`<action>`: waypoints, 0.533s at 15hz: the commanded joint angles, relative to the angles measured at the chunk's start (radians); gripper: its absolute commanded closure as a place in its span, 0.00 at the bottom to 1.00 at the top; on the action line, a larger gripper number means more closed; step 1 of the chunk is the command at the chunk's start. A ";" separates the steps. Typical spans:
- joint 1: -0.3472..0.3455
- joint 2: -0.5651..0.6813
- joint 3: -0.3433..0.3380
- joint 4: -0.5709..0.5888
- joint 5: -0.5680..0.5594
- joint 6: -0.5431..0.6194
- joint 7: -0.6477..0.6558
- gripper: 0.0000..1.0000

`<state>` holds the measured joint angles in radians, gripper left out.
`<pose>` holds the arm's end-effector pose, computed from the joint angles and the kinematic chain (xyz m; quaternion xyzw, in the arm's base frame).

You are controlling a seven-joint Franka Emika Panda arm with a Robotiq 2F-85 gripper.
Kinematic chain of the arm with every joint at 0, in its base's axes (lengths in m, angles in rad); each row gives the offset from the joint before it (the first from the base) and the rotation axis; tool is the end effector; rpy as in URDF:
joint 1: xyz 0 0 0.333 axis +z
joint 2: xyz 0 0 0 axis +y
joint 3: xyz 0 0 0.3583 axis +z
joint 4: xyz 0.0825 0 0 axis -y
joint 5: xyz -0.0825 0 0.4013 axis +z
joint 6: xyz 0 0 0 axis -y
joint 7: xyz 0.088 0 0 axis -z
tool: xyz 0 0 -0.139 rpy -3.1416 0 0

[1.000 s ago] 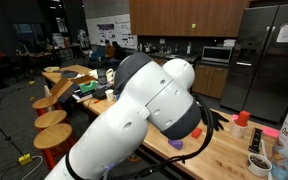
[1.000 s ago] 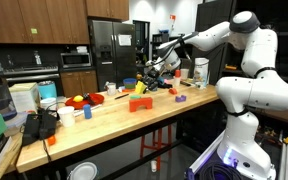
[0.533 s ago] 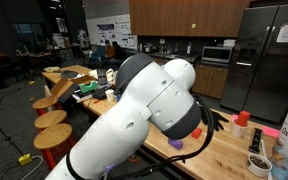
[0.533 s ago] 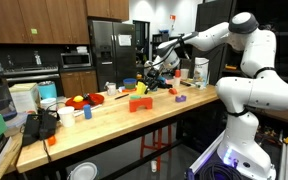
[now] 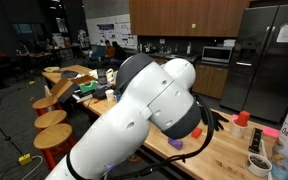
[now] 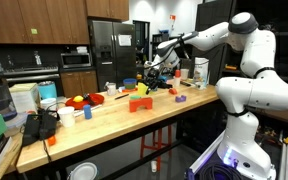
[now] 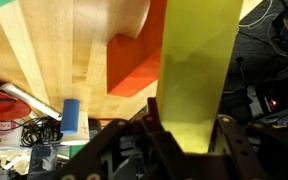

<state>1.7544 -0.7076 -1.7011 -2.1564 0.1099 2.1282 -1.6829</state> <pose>0.5505 0.0109 0.3406 -0.6138 -0.6859 -0.2332 0.3138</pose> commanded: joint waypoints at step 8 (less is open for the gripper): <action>0.010 -0.039 0.011 0.048 -0.107 -0.074 0.053 0.04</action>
<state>1.7575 -0.7204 -1.6980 -2.1337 0.0418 2.0830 -1.6569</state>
